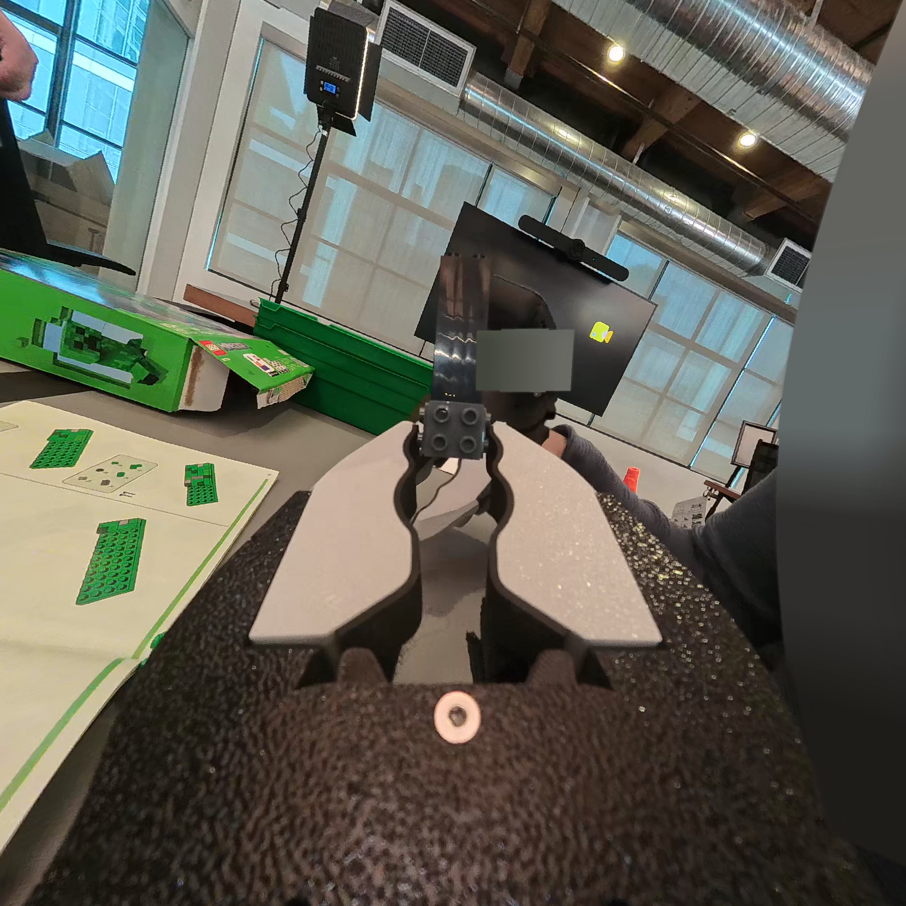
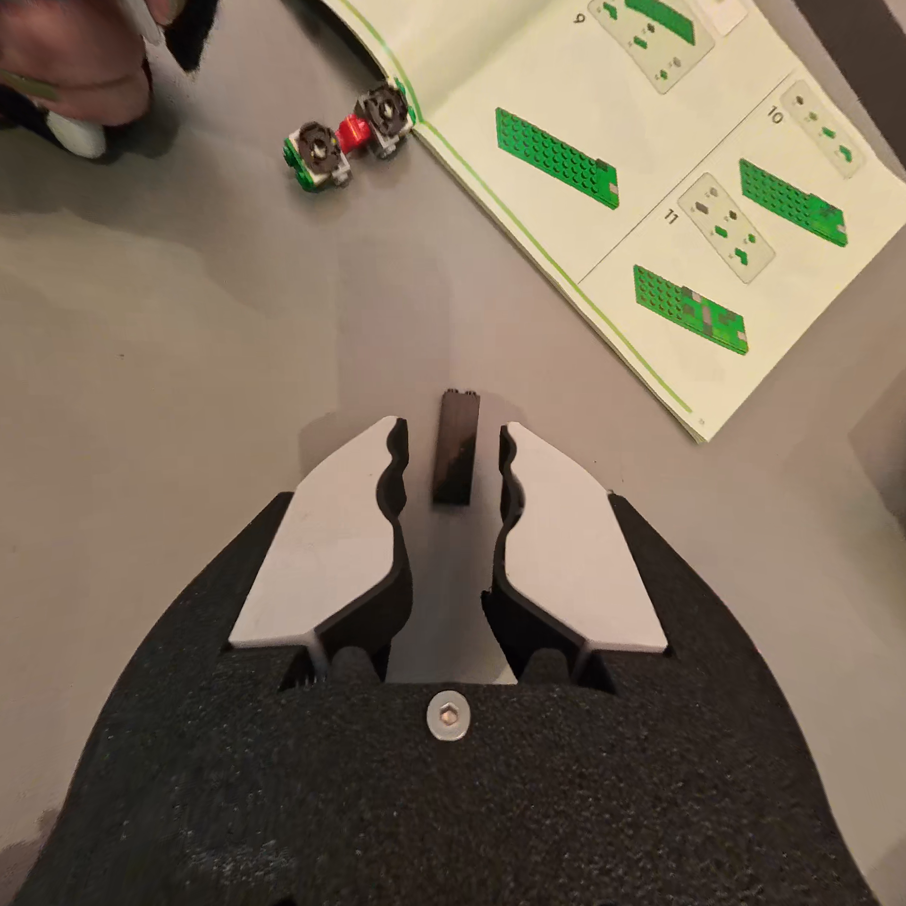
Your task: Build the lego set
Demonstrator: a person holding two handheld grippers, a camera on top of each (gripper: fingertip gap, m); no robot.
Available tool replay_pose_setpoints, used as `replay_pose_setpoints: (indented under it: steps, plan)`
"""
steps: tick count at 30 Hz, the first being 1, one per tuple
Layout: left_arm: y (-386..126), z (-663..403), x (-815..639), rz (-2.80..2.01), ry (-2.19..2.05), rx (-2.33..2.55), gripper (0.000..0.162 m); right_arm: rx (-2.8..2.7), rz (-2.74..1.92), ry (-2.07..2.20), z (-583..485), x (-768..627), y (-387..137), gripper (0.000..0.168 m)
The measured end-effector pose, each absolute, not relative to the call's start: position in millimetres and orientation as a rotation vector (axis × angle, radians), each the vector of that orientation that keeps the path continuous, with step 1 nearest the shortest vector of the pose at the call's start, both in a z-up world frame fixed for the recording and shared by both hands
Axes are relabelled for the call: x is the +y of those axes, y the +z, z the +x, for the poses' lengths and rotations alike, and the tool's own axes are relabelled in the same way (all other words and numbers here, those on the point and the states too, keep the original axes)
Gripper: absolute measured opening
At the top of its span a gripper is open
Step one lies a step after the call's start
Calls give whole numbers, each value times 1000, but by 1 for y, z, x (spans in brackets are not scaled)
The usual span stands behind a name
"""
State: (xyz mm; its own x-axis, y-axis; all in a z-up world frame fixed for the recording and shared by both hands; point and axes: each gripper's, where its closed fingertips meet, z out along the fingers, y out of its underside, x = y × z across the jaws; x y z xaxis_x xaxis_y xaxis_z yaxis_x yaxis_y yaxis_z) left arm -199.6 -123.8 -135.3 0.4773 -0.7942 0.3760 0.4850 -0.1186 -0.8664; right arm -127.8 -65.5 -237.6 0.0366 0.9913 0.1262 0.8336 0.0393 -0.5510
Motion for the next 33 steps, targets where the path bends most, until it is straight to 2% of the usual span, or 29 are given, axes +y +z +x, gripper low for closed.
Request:
replay_pose_setpoints:
  steps: [13,19,22,26,30,33]
  plan:
    - [-136,-198,-124,-1286,-1122,320,25,-1846,-2062,316,-134,-59,-264,16]
    - [-136,-198,-124,-1286,-1120,321,25,-1842,-2033,313,-137,-59,-263,16]
    - [-136,-198,-124,-1285,-1119,319,25,-1739,-1932,366,-150,-52,-246,16]
    - [-136,-198,-124,-1286,-1117,320,25,-1339,-1693,688,-176,-39,-189,16]
    - [-136,-199,-124,-1282,-1120,313,25,-958,-1263,1284,-178,-59,-124,16]
    - [-135,-200,-123,-1277,-1123,306,25,-878,-1130,1462,-173,-65,-123,16]
